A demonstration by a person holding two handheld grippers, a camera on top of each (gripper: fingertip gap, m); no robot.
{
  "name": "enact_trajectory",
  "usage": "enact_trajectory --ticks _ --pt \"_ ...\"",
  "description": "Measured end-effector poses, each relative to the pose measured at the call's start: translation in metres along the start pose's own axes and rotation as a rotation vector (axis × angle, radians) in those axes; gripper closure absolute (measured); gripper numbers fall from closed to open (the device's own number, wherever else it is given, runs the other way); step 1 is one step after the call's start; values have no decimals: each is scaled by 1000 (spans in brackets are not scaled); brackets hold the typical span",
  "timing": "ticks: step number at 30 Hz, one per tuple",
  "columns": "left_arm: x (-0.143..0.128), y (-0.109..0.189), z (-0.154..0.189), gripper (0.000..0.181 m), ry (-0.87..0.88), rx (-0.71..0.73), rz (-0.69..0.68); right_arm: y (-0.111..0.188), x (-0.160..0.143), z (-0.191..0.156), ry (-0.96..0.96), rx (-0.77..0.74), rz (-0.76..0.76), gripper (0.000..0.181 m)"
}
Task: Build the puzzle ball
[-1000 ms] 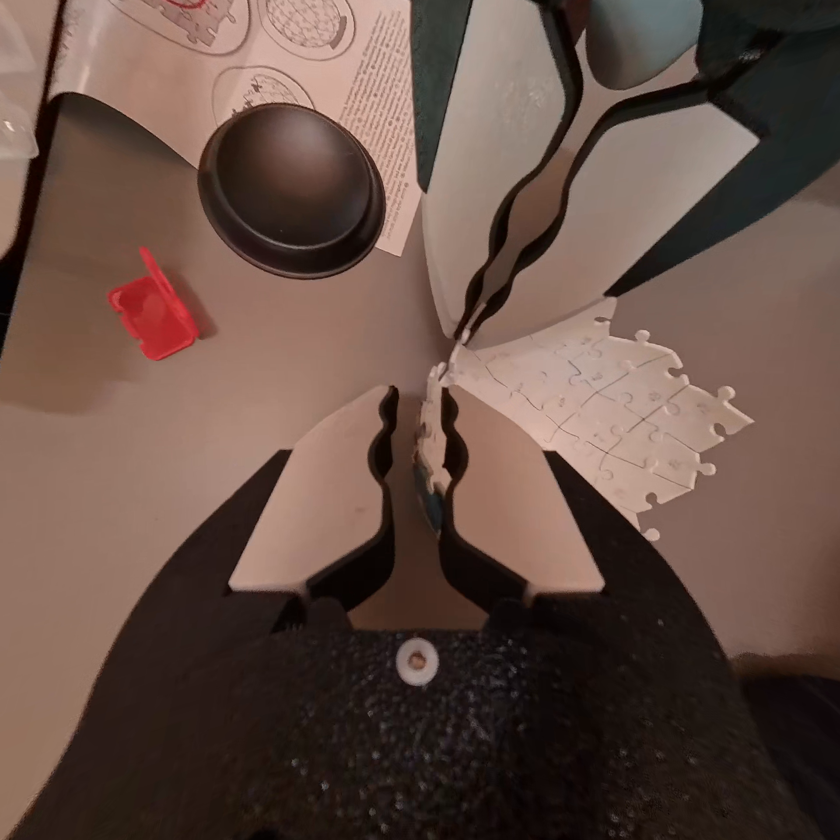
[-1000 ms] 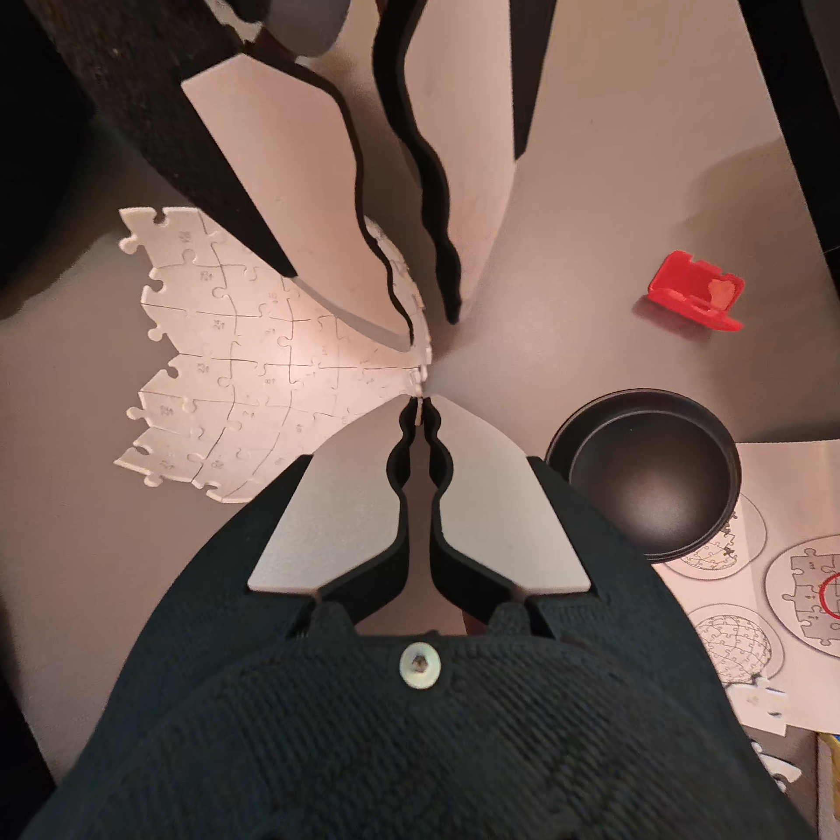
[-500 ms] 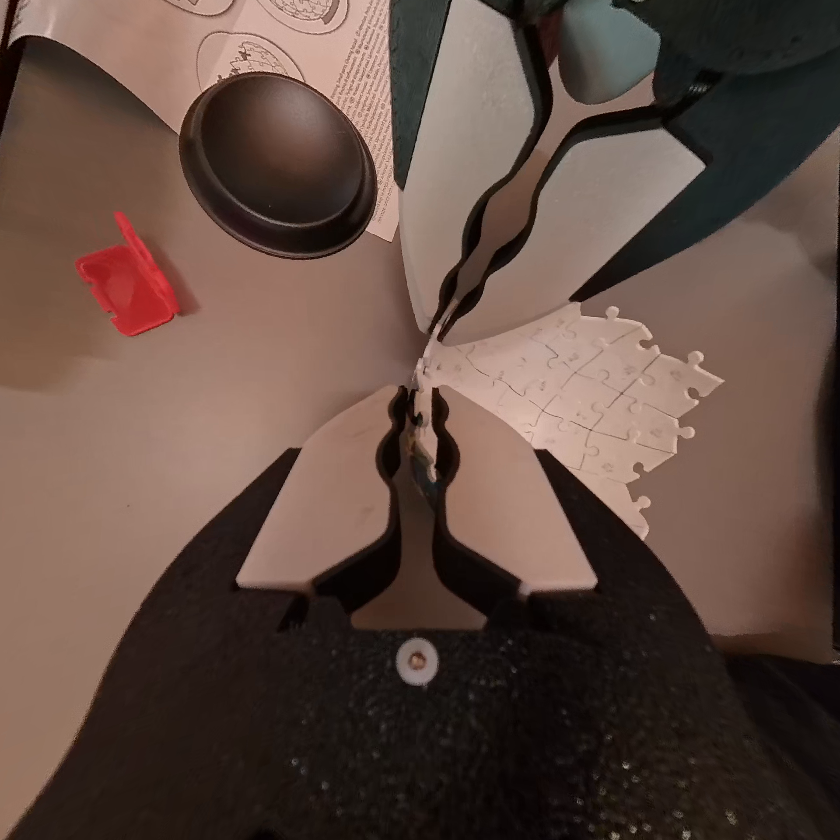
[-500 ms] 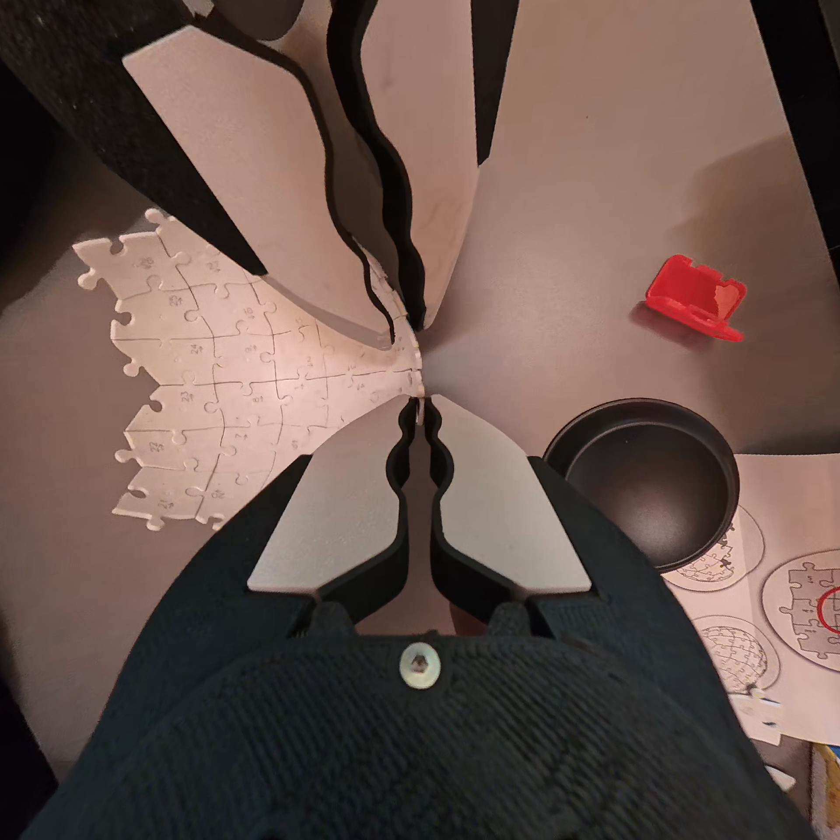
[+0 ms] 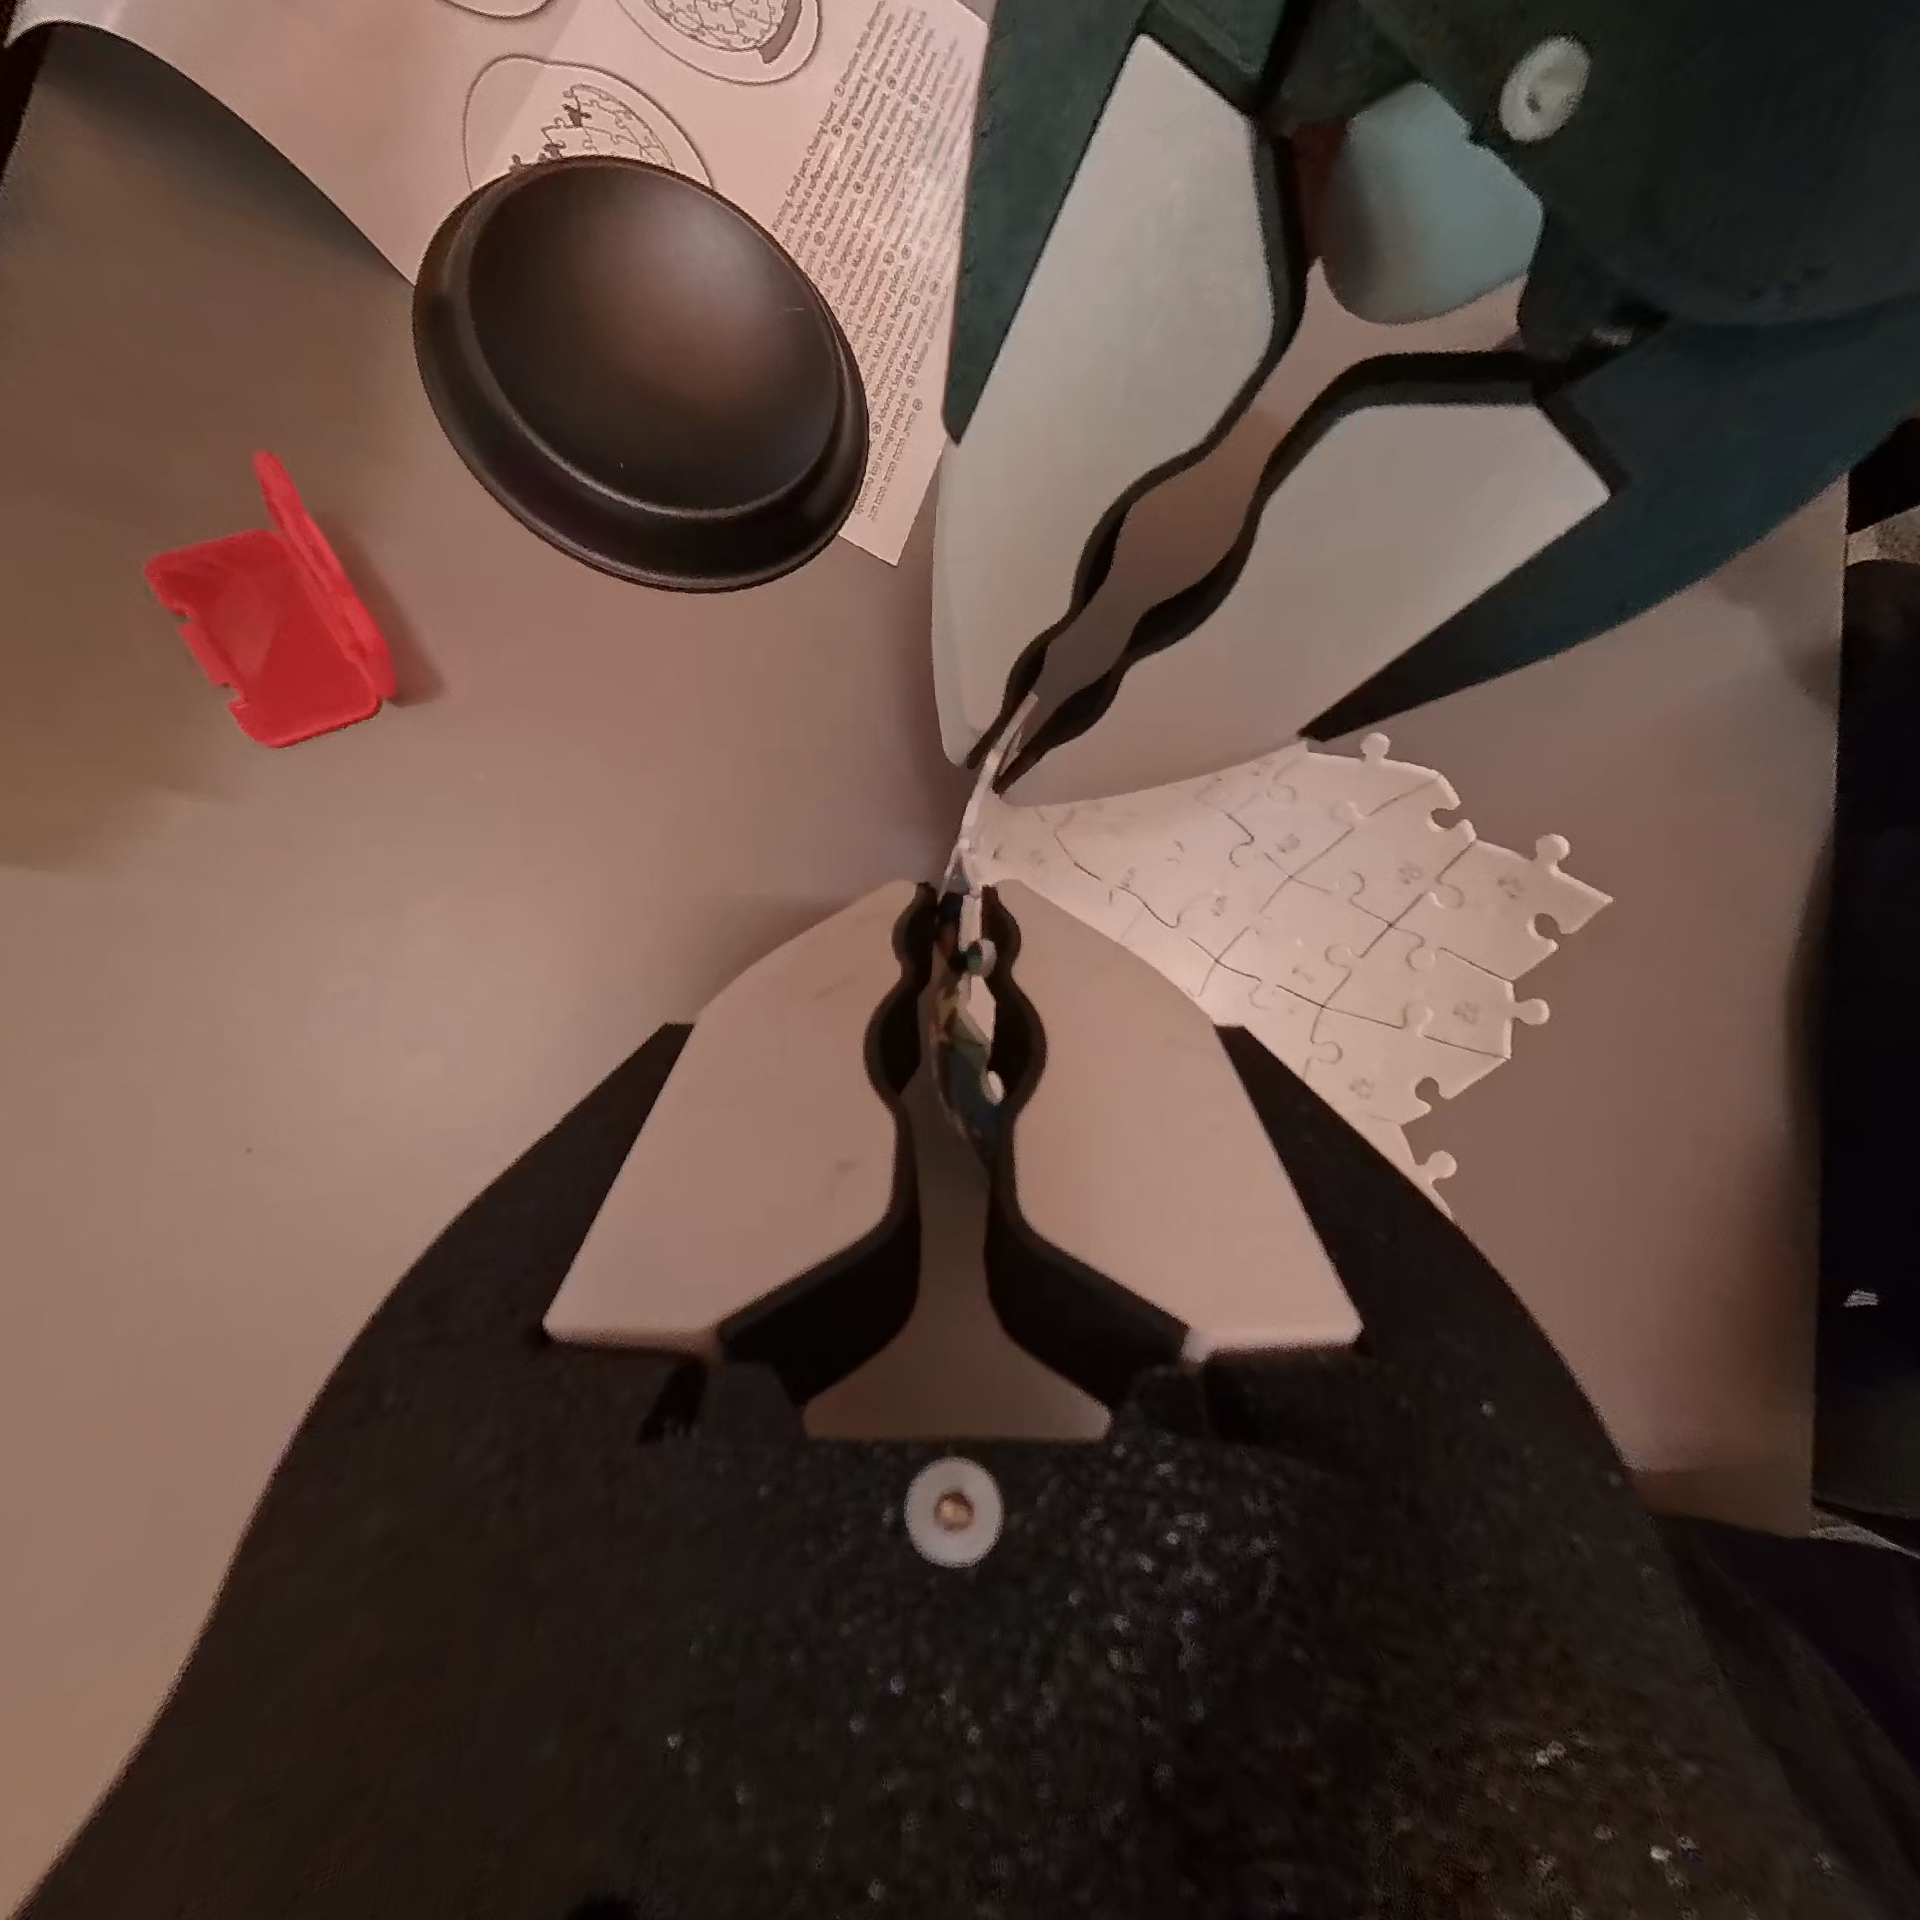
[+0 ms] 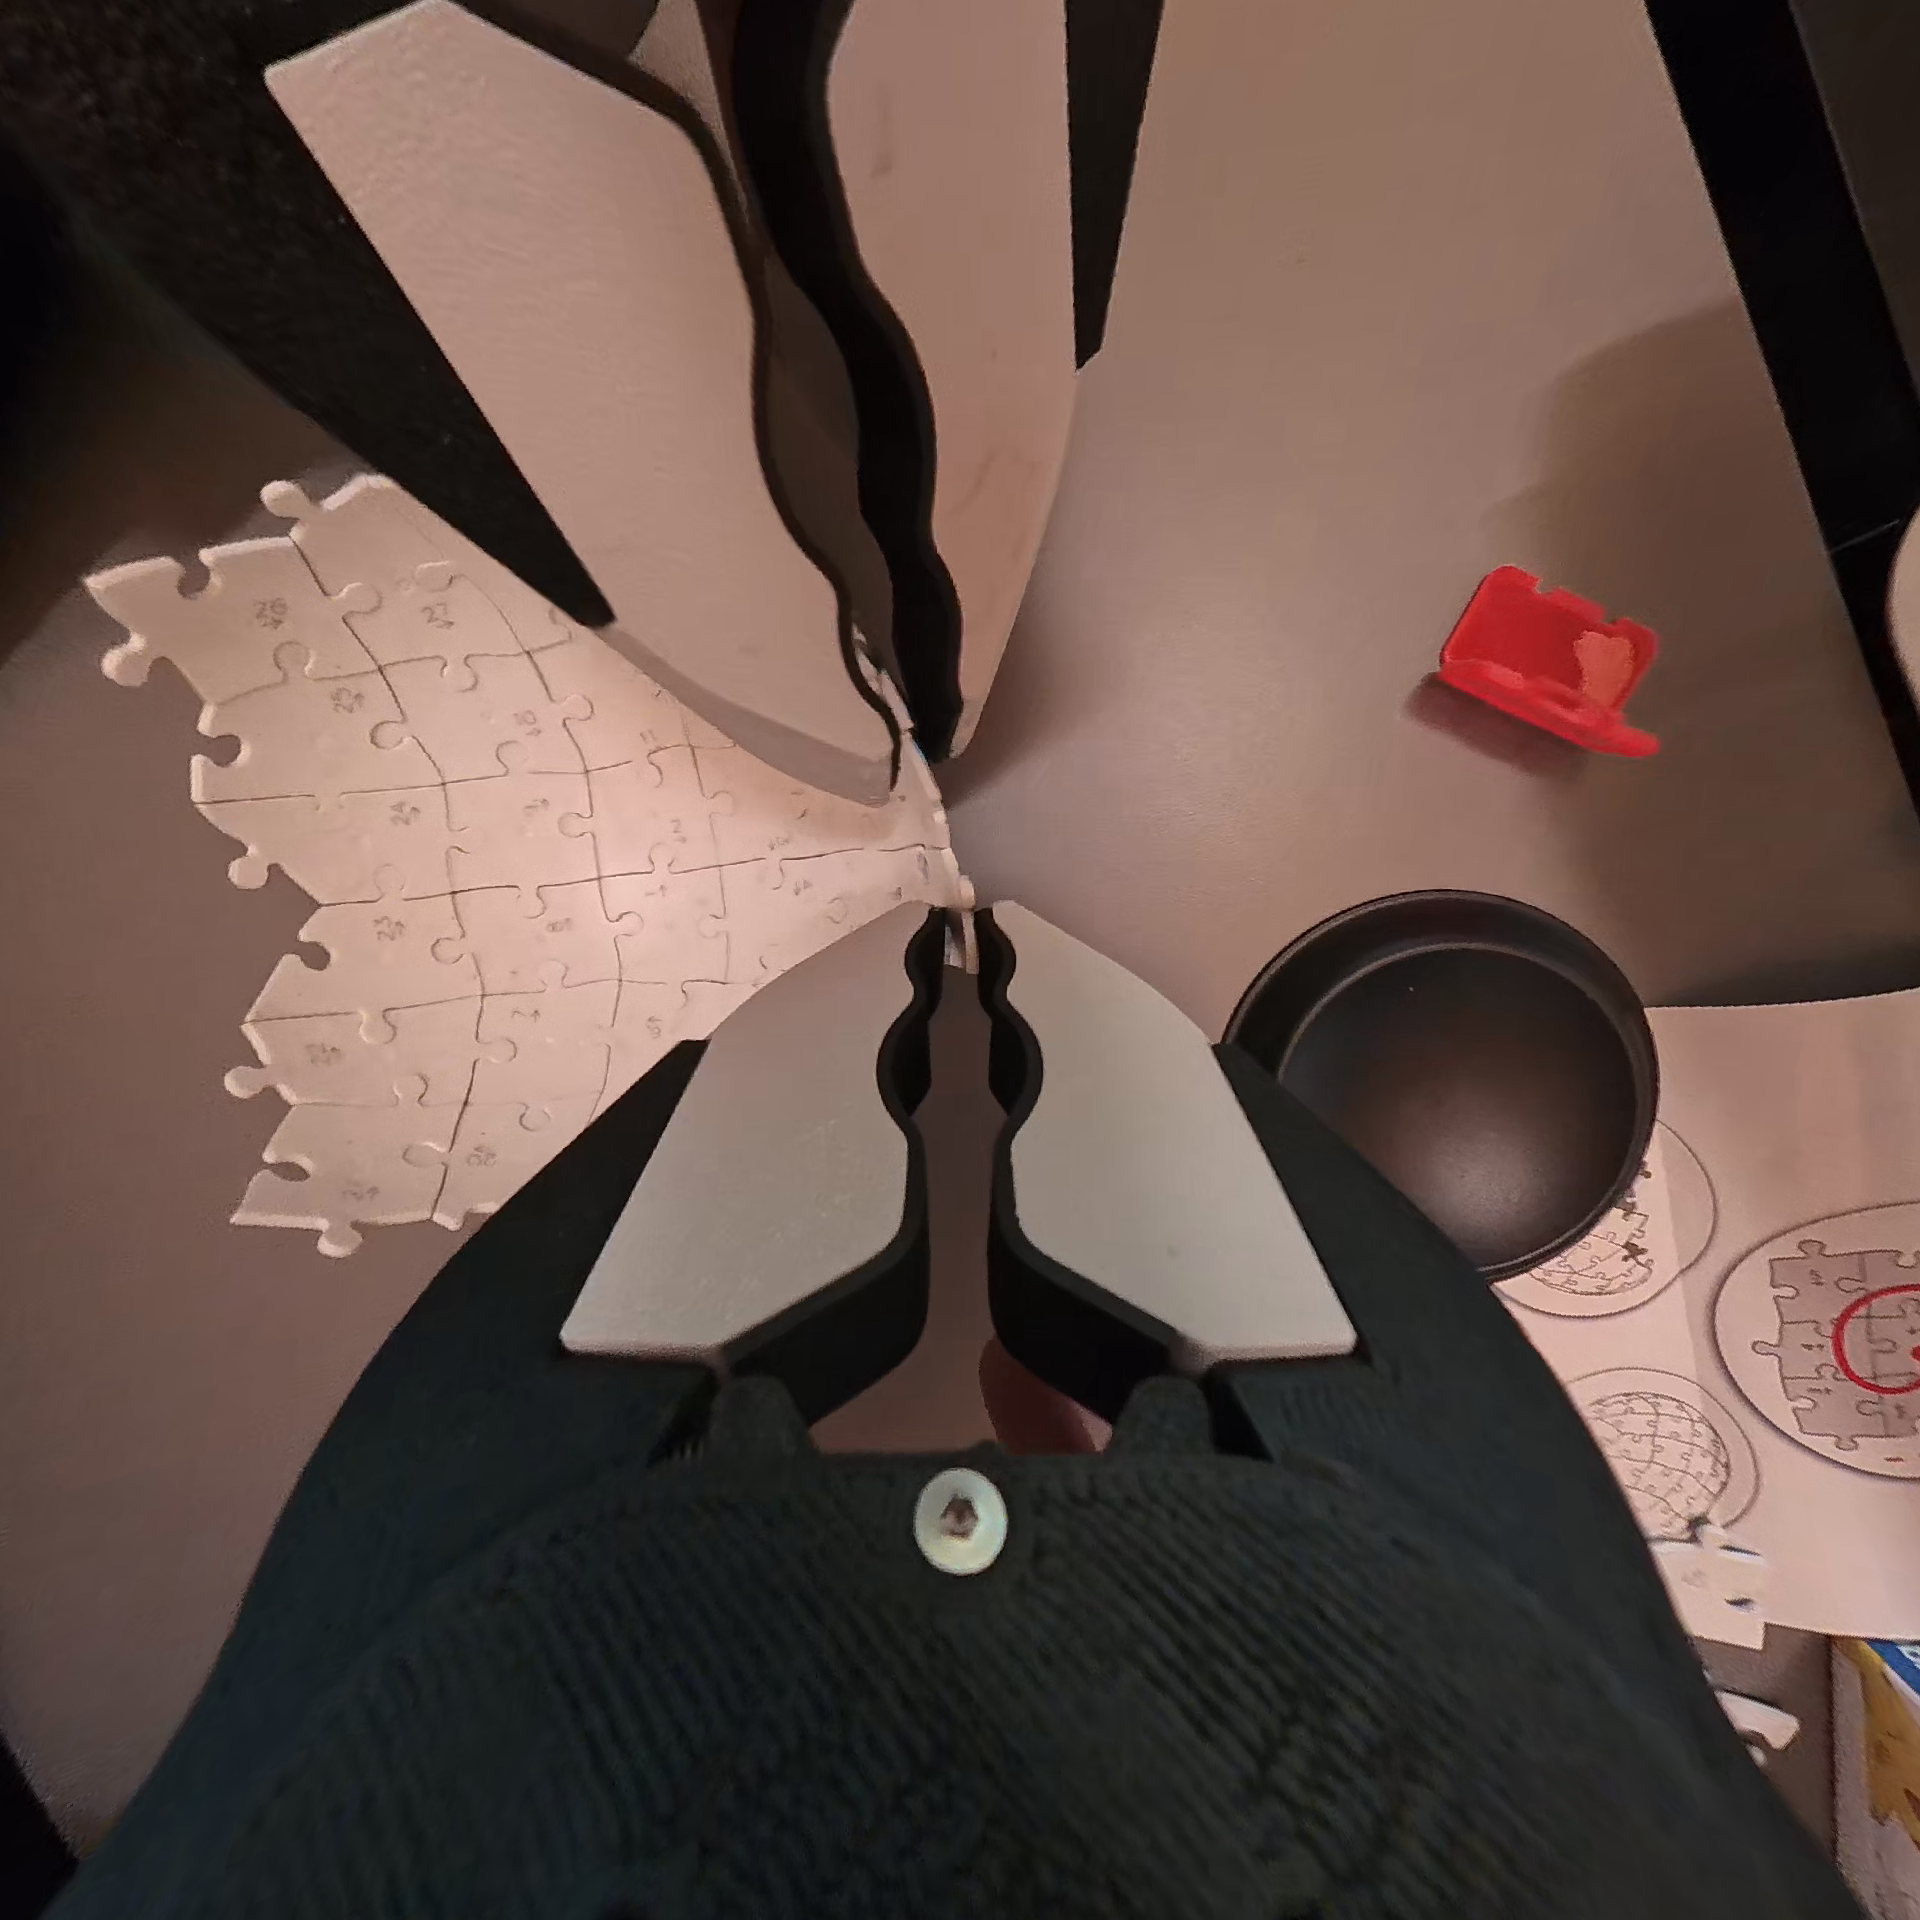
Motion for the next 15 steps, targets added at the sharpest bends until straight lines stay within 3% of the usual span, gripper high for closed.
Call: enact_trajectory --ticks 1,15 --pt "0 0 0 174 3 2 0 0 0 -1 6 -18 -1 175" --pt "1 1 0 172 57 -29 29 -1 -2 -16 30 -226 25 172"
Point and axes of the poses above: each gripper's, where its closed fingertips meet, y back along the fingers, x out of its top, z = x × y across the jaws, the point moved 8 cm from there along y, back along the fingers, and after that the axes turned 2 degrees about -z, right-handed, at the moved point
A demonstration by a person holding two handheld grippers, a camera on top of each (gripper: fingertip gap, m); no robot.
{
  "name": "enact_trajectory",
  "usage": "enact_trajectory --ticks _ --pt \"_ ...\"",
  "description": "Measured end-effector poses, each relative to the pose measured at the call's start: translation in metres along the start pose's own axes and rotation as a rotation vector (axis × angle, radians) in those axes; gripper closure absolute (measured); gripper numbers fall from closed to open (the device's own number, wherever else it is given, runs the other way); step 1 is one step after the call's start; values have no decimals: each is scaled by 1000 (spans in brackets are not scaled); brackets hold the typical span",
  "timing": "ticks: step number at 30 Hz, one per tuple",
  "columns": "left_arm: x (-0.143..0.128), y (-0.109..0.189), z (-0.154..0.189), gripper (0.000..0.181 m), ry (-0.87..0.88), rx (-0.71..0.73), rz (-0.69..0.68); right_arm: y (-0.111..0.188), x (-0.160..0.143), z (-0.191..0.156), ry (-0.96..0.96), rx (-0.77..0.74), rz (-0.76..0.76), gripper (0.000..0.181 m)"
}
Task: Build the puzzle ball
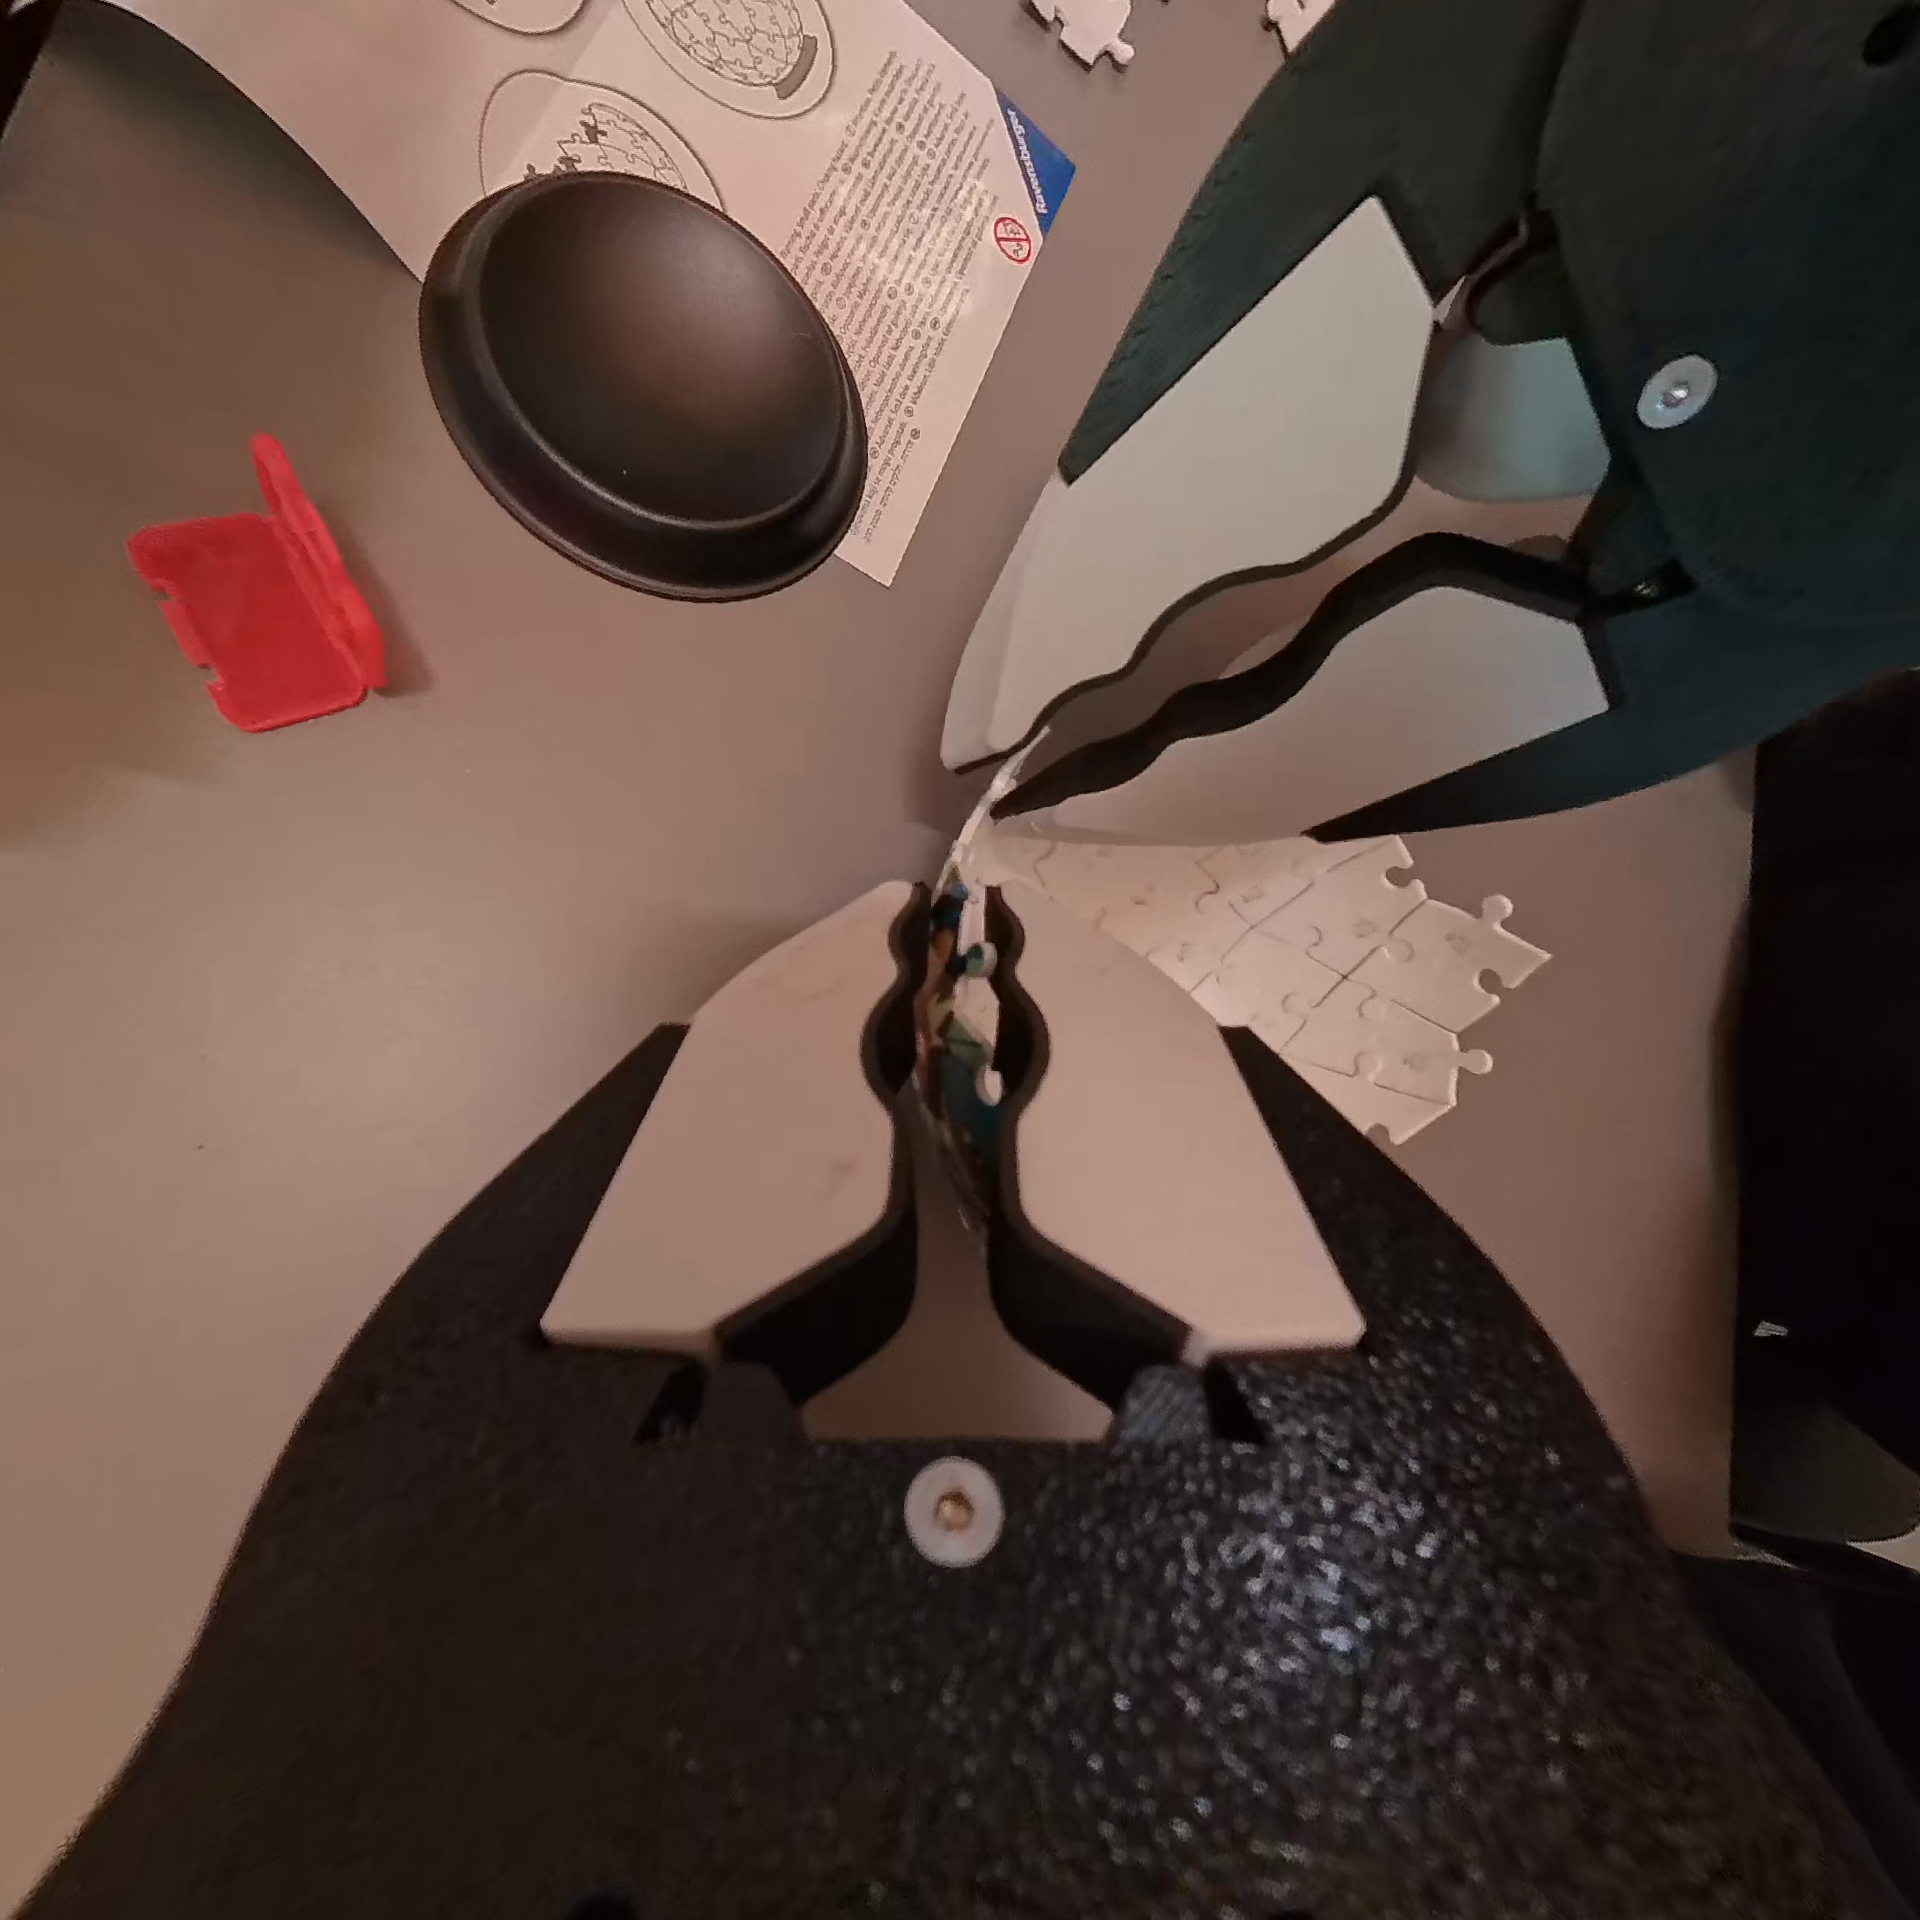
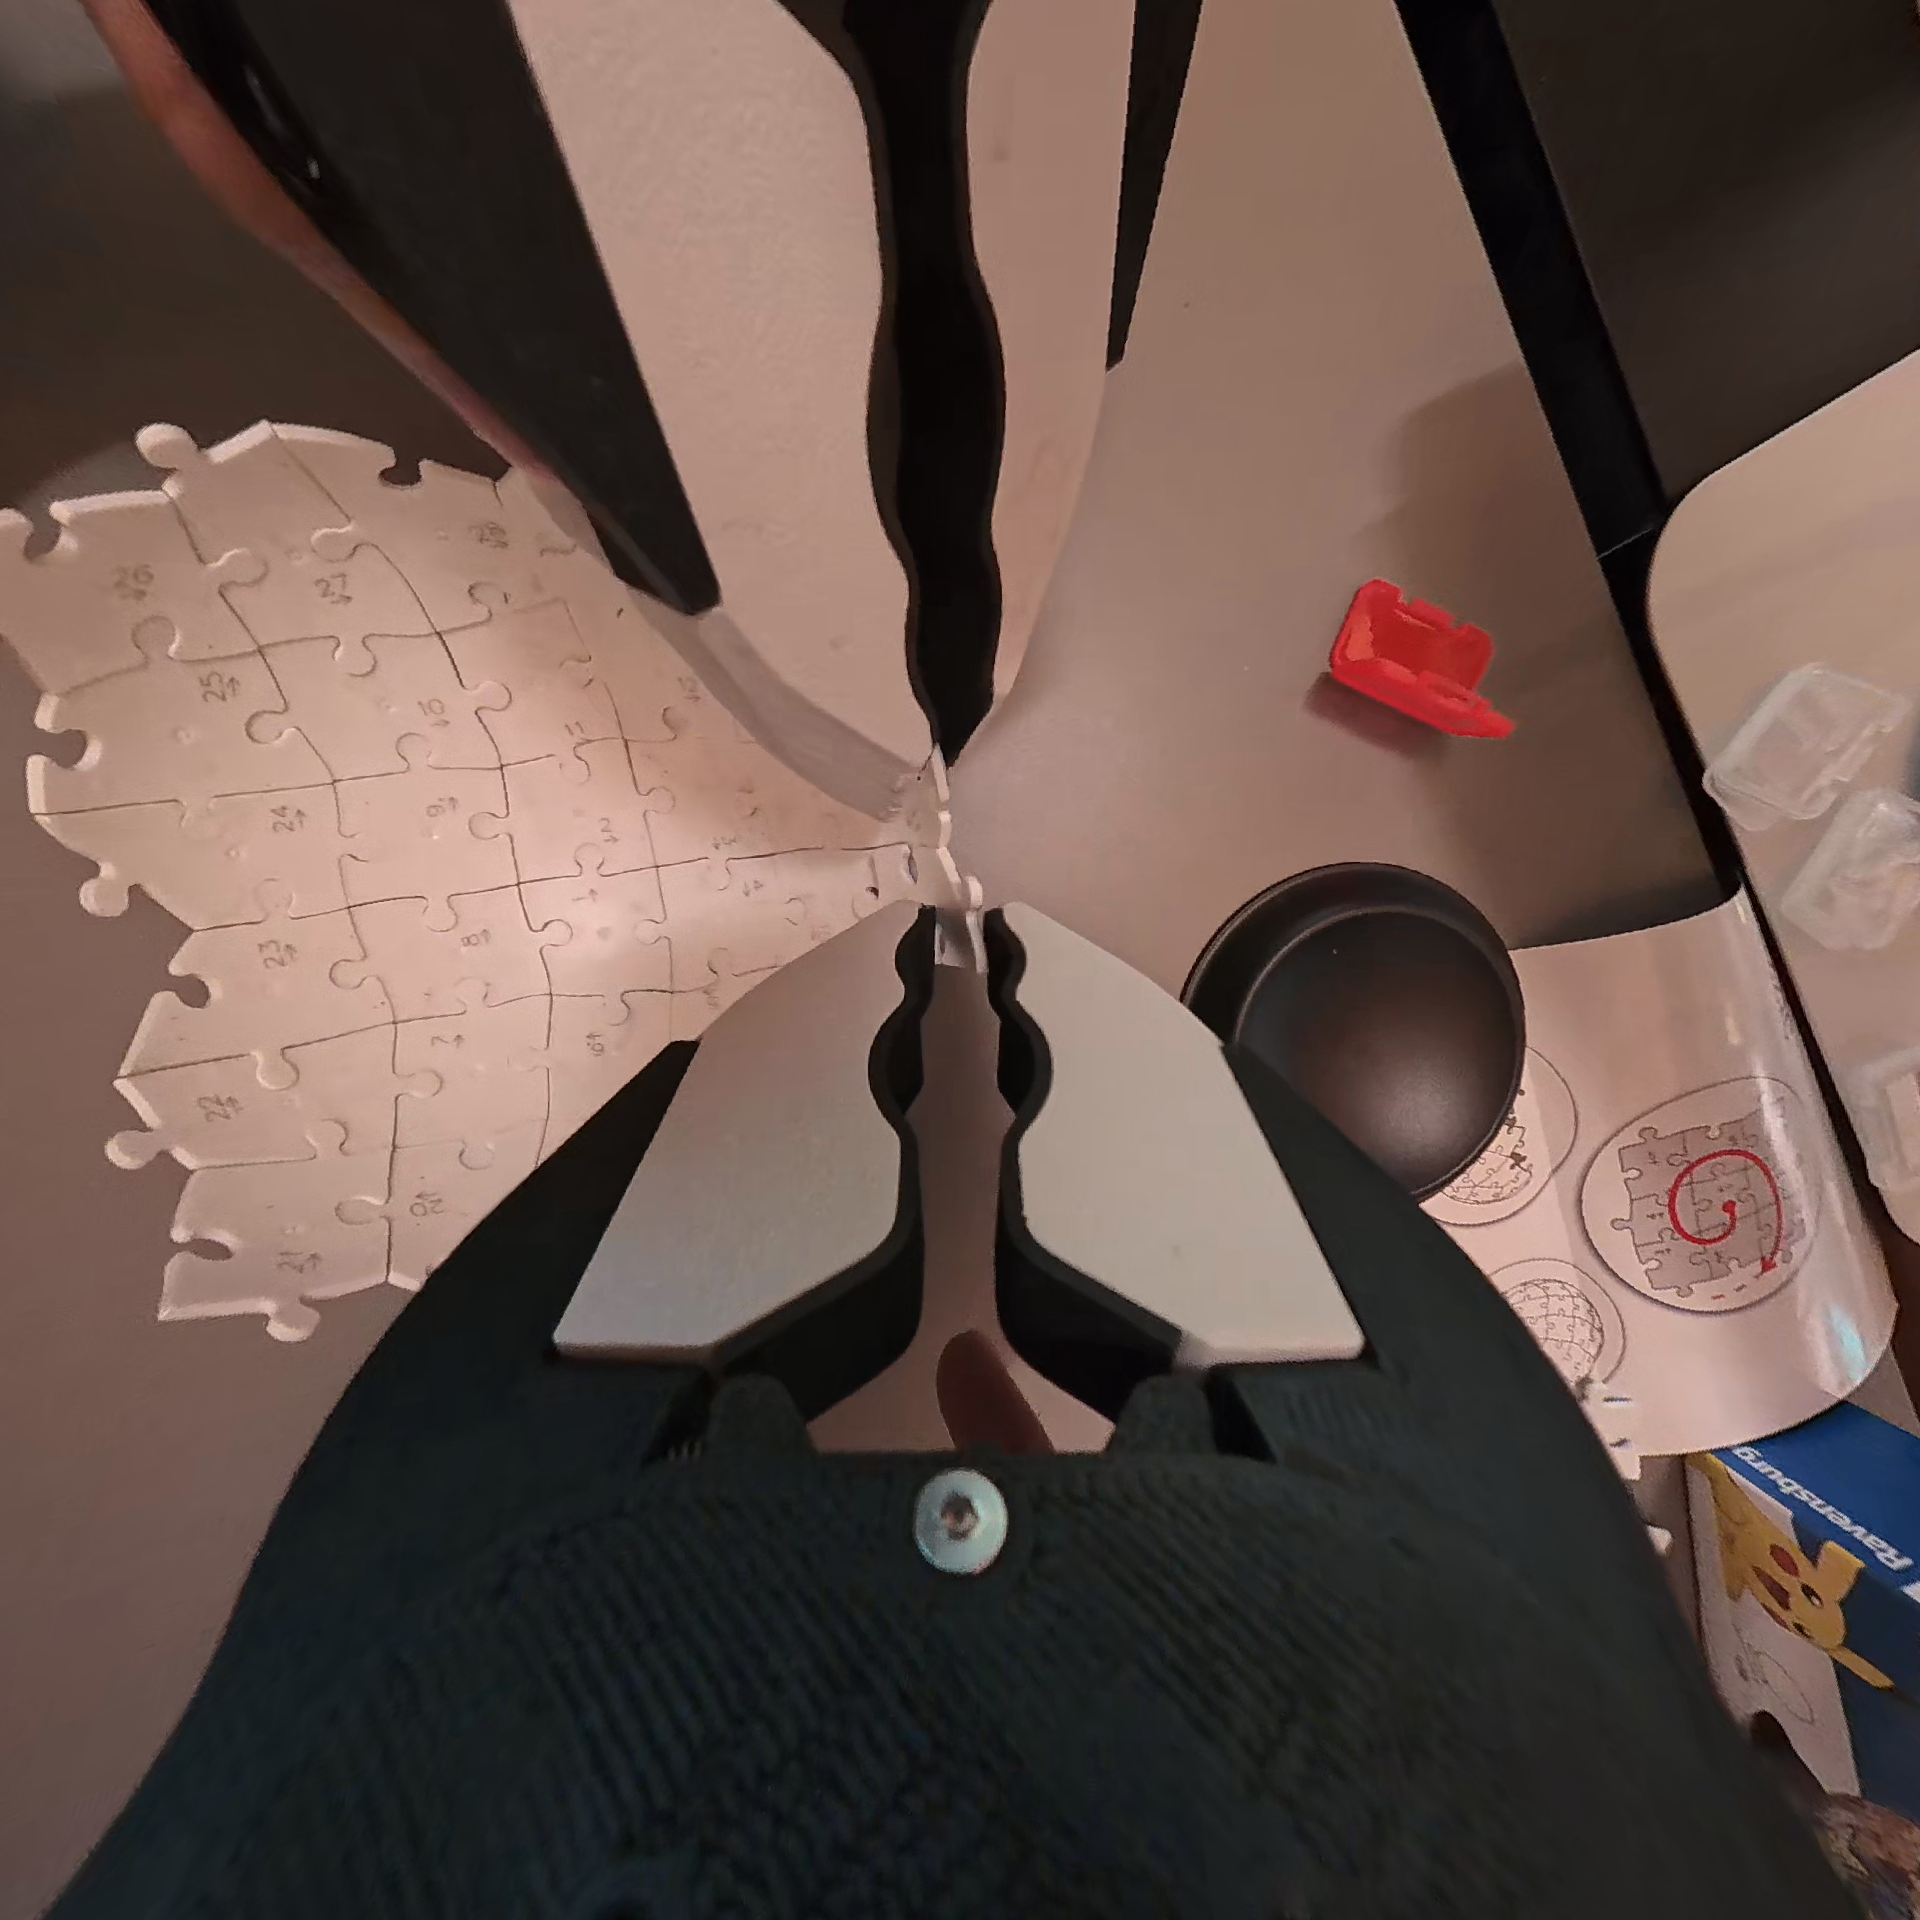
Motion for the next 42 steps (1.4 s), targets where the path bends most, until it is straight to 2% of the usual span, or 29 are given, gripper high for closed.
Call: enact_trajectory --ticks 7,15,18,25,30,35,42 --pt "0 0 -1 172 7 -4 5 -1 1 1 10 -16 -25 170" --pt "0 0 0 172 -2 -21 9 -4 -2 3 -30 56 -28 163" --pt "0 0 1 172 -6 -24 8 -6 -2 3 -56 127 -16 158" --pt "0 0 0 172 4 -23 7 -11 -1 4 -65 206 -38 167" --pt "1 -1 0 172 15 -18 4 -11 0 5 -67 237 -105 155" --pt "1 1 3 172 6 -22 4 -15 1 7 -128 351 -141 174" --pt "1 2 5 170 15 -28 1 -20 6 11 -150 420 -217 175"
Point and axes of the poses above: each gripper's, where its closed fingertips meet, y back along the fingers, x out of its top, z = x × y across the jaws, the point moved 8 cm from there along y, back along the fingers, and after that the axes turned 2 degrees about -z, right-handed, at the moved point
